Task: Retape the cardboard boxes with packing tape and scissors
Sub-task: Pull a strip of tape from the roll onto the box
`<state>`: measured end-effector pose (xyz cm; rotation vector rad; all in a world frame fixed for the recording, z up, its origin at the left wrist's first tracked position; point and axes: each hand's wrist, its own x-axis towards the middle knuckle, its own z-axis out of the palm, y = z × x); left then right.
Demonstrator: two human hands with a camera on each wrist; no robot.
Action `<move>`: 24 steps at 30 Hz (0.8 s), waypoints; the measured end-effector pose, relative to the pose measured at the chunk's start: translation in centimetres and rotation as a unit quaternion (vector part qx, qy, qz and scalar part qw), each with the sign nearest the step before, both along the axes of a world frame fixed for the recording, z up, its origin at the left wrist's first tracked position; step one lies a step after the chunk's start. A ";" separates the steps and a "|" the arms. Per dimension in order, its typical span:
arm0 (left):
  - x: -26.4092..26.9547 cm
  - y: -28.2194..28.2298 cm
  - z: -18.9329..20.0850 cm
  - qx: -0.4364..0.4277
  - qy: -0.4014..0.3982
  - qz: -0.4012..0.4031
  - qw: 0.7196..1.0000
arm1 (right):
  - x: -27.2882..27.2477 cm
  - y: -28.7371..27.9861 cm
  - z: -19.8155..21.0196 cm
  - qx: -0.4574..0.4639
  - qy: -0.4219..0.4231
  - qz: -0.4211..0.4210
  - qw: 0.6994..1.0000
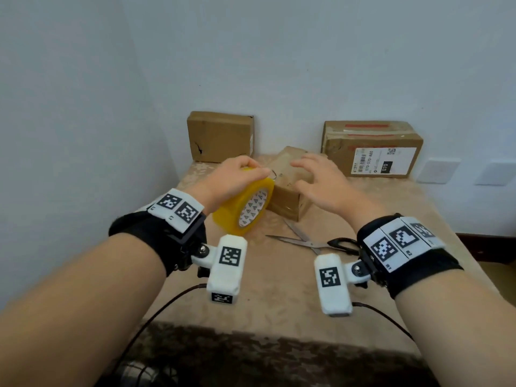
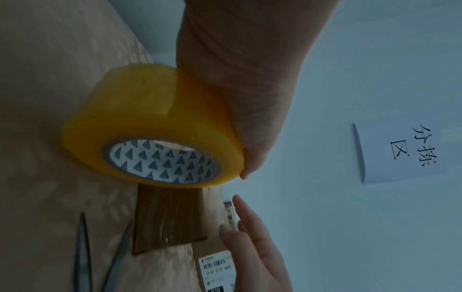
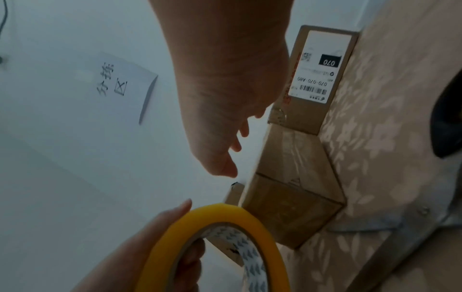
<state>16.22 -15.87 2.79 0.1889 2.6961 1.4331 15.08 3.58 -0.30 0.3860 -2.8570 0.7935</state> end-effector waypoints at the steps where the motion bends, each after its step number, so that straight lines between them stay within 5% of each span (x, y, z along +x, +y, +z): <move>1: -0.1 -0.4 0.0 -0.008 -0.001 -0.003 1.000 | -0.2 -0.4 0.0 0.045 -0.007 0.011 0.999; 5: -1.0 -2.0 -0.1 -0.034 -0.006 -0.011 0.999 | -2.0 -2.4 0.1 0.232 -0.041 0.059 0.970; 10: -2.0 -2.6 -0.1 -0.056 -0.003 -0.034 0.998 | -4.6 -3.5 1.0 0.313 -0.059 0.092 0.944; 16: -3.1 -3.4 -0.5 -0.068 0.001 -0.058 0.996 | -5.7 -4.0 -0.3 0.277 -0.073 0.073 0.955; 24: -4.3 -0.9 -0.3 -0.114 0.052 -0.116 0.985 | -4.1 -0.7 -0.4 0.234 -0.107 -0.079 0.963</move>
